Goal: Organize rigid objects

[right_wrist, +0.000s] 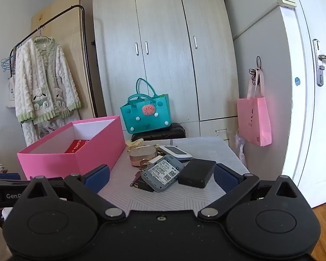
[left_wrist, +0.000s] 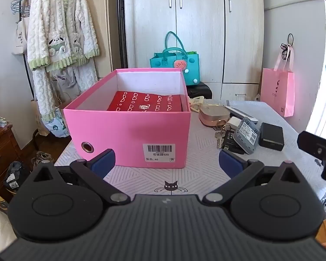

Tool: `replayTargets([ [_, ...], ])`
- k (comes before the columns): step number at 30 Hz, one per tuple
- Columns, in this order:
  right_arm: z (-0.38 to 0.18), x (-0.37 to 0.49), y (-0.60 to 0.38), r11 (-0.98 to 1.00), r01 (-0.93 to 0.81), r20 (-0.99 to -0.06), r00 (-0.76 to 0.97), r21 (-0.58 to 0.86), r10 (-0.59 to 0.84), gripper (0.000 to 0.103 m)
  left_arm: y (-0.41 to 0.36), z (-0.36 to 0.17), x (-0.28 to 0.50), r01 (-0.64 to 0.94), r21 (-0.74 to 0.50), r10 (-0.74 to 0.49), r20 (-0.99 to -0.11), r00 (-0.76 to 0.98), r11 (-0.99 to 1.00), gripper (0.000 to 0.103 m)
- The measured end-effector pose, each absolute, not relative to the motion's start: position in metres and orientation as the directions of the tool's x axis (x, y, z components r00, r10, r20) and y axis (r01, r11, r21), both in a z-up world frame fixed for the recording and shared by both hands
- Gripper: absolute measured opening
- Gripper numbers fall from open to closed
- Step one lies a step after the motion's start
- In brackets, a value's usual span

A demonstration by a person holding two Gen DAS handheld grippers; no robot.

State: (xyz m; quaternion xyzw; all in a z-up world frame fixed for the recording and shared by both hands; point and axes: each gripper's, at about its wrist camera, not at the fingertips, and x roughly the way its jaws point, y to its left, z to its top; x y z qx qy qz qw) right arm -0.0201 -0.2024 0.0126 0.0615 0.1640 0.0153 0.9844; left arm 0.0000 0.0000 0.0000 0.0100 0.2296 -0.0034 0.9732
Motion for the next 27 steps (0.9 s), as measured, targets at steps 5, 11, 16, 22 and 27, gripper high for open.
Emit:
replayTargets([
  [5,0.015,-0.024,-0.202,0.991,-0.006,-0.322,0.945,0.137,0.051,0.103,0.000,0.000,-0.004,-0.003,0.029,0.015,-0.442,0.897,1.000,0.103],
  [11,0.005,-0.017,-0.212,0.983,-0.004,-0.340,0.938,0.183,0.067,0.103,-0.008,-0.005,0.004,0.005,0.044,0.016,-0.472,0.881,0.999,0.103],
  [16,0.008,-0.017,-0.209,0.986,0.010,-0.365,0.930,0.164,0.051,0.103,-0.004,-0.006,0.005,-0.002,0.029,0.016,-0.480,0.877,1.000,0.103],
  [22,0.009,-0.016,-0.207,0.989,0.011,-0.377,0.925,0.146,0.045,0.103,0.000,-0.007,0.007,-0.007,0.031,0.022,-0.493,0.870,1.000,0.103],
  [27,0.007,-0.014,-0.206,0.991,0.010,-0.380,0.924,0.135,0.043,0.103,0.002,-0.009,0.007,-0.012,0.028,0.025,-0.494,0.869,1.000,0.103],
])
